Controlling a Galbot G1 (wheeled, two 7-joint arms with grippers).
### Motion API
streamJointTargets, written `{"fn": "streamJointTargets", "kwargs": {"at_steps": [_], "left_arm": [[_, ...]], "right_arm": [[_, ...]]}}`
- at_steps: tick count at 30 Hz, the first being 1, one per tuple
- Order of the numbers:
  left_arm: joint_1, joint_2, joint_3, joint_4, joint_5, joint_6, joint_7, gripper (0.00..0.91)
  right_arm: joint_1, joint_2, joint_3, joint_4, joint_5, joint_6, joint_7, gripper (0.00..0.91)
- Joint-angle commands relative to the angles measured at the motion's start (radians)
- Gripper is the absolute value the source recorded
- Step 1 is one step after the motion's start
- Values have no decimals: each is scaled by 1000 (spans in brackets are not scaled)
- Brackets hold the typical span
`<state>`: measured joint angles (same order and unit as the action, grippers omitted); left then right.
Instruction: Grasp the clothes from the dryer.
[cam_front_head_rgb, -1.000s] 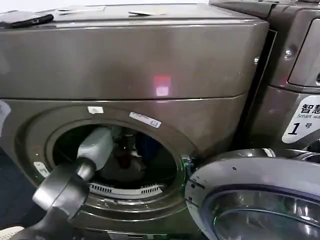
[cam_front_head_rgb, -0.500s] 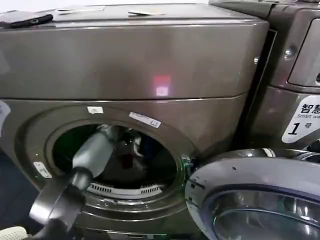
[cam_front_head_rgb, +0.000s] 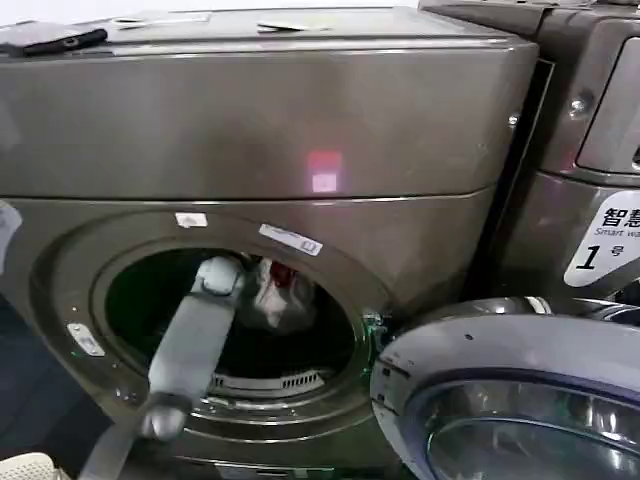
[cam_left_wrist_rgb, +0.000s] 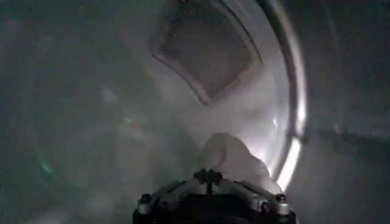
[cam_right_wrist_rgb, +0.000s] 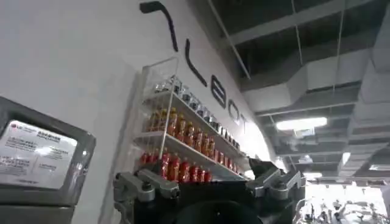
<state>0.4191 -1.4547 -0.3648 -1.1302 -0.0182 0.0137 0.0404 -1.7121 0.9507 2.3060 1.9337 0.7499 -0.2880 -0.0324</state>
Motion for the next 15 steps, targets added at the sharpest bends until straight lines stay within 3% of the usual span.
{"fn": "streamJointTargets", "kwargs": {"at_steps": [1, 15], "left_arm": [[173, -49, -44, -197, -44, -104, -174, 0], [180, -53, -33, -217, -30, -90, -167, 0]], "right_arm": [[-3, -4, 10, -8, -7, 37, 2, 907], [-1, 5, 10, -18, -7, 60, 1, 907]]}}
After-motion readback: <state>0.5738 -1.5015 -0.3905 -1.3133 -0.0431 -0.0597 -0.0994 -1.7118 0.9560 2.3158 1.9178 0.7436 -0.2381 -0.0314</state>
